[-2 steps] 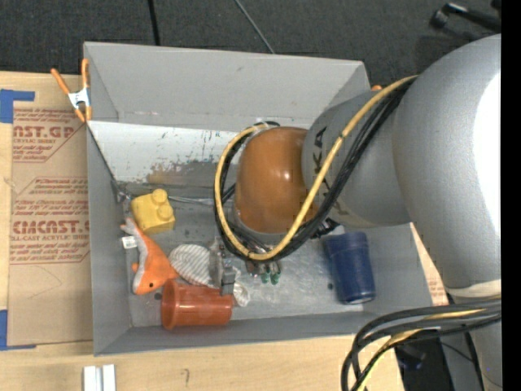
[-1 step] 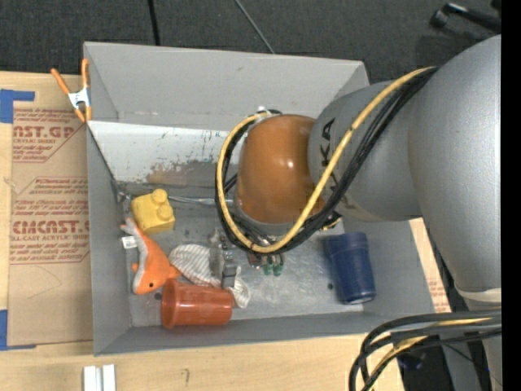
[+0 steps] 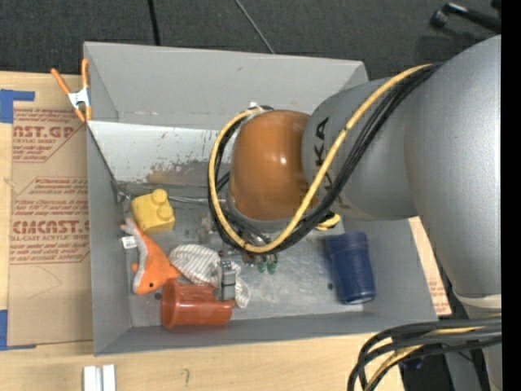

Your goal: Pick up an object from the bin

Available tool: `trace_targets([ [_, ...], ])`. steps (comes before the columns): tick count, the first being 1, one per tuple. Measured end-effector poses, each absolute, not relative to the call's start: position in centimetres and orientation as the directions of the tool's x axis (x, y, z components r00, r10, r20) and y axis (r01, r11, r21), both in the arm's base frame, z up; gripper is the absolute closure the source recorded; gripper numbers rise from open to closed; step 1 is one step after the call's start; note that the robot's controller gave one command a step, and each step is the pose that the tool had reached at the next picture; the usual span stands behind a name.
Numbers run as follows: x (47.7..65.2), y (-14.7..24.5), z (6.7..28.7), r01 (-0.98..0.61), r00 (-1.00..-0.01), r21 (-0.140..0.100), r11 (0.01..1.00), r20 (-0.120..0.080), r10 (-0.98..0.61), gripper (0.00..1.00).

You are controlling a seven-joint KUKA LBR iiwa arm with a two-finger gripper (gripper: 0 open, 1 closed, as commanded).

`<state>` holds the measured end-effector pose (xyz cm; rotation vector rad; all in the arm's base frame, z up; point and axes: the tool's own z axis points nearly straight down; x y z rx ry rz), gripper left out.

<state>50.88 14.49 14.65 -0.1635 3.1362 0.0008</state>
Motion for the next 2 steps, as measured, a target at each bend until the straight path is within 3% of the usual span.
trace_targets([
  [1, 50.9, 14.5, 14.7, -0.104, -0.995, 0.000, 0.995, -0.001, -0.104, 0.00],
  [2, 52.7, 12.0, 7.9, -0.092, -0.996, 0.000, 0.996, -0.003, -0.092, 1.00],
])
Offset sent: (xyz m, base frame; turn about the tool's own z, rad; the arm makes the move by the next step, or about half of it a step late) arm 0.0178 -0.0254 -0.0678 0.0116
